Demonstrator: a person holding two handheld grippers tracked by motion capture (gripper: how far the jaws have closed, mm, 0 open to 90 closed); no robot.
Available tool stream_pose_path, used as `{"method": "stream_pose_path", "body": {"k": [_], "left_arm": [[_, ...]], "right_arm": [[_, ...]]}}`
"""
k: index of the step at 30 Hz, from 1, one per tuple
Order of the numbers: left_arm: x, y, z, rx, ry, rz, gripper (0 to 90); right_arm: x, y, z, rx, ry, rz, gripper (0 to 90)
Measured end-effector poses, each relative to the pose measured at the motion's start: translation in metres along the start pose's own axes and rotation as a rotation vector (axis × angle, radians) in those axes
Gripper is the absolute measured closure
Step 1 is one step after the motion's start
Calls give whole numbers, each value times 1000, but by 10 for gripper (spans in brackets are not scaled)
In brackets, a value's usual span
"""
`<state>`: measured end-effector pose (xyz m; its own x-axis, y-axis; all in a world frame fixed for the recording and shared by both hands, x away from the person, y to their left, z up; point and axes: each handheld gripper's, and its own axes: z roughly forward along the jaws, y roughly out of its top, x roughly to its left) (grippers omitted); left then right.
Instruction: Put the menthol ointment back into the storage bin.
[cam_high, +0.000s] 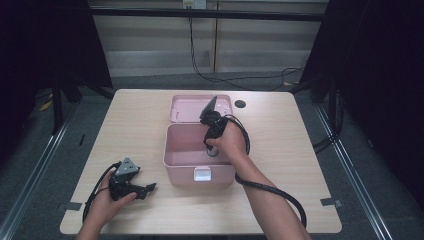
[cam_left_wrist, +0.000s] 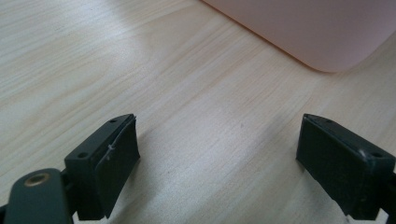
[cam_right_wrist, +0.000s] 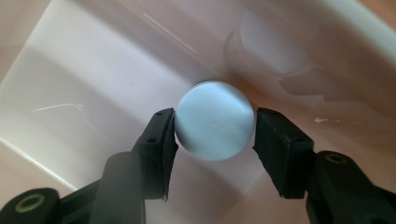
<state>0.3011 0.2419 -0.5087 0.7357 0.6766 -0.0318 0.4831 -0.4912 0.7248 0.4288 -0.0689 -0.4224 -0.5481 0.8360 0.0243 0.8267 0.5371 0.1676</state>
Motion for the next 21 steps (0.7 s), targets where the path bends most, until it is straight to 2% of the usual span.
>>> {"method": "stream_pose_path", "body": {"k": [15, 21], "left_arm": [[0, 0, 0, 3, -6, 1, 124], [0, 0, 0, 3, -5, 1, 124]], "right_arm": [[-2, -4, -29, -5, 12, -15, 438], [-1, -6, -37, -3, 26, -35, 407]]}}
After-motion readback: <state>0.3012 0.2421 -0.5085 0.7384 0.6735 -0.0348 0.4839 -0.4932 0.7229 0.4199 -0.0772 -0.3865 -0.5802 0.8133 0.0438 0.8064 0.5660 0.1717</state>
